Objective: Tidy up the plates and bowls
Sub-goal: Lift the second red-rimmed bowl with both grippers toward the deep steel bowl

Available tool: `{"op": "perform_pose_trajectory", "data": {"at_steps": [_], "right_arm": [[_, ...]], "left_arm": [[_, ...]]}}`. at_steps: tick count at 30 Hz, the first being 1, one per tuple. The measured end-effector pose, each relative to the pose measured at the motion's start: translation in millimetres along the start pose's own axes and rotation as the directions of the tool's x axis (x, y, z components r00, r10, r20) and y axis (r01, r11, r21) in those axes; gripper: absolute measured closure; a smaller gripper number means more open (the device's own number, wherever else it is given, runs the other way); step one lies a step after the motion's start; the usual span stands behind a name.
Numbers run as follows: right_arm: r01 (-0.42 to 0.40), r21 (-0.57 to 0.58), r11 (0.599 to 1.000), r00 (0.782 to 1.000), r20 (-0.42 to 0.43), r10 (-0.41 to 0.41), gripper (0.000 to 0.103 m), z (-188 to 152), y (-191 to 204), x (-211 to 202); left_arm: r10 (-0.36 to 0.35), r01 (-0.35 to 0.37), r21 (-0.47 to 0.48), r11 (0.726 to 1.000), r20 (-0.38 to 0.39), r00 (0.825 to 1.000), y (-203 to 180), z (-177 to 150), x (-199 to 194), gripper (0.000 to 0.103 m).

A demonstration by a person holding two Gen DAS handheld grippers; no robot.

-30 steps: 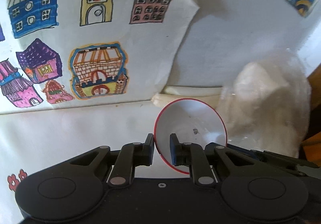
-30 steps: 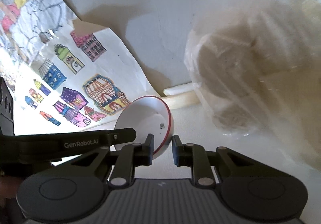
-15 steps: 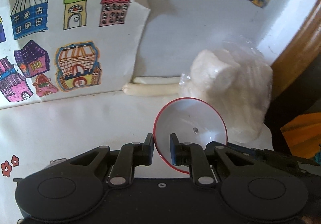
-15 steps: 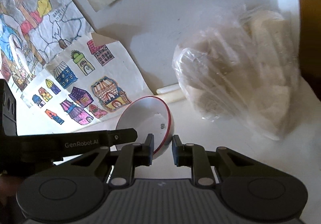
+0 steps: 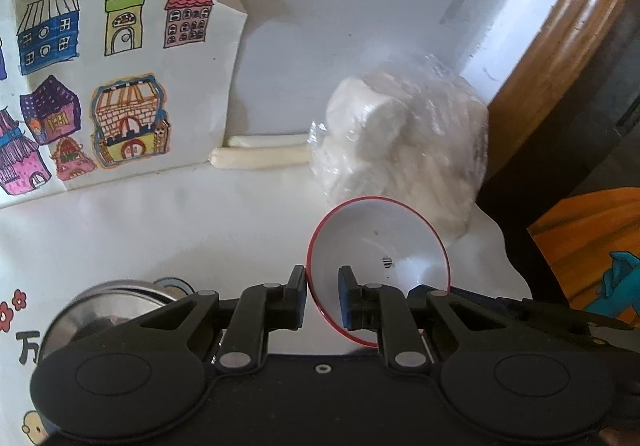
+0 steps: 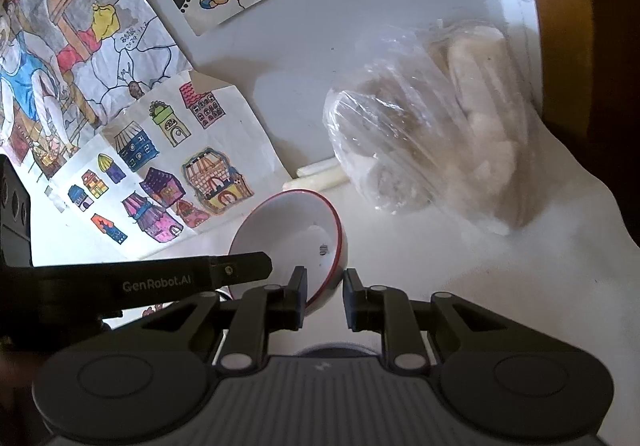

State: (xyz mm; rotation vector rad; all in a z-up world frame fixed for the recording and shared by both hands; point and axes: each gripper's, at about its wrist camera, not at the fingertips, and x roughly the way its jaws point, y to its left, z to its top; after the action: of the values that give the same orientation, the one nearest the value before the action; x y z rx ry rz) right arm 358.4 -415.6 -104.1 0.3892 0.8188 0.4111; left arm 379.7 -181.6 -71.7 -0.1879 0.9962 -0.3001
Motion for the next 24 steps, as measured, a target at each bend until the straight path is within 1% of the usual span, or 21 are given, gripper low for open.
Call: {"op": "perform_pose_trajectory", "data": {"at_steps": [11, 24], "right_arm": [[0.032, 0.034, 0.999, 0.999, 0.0, -0.032, 0.082, -25, -3, -20], [0.065, 0.054, 0.996, 0.998, -0.022, -0.064, 0.082, -46, -10, -32]], "left_arm": [[-0.039, 0.04, 0.026, 0.999, -0.029, 0.999, -11, -19, -8, 0.086], [-0.065, 0.068, 0.042, 0.997, -0.079, 0.995, -19, -41, -4, 0.086]]}}
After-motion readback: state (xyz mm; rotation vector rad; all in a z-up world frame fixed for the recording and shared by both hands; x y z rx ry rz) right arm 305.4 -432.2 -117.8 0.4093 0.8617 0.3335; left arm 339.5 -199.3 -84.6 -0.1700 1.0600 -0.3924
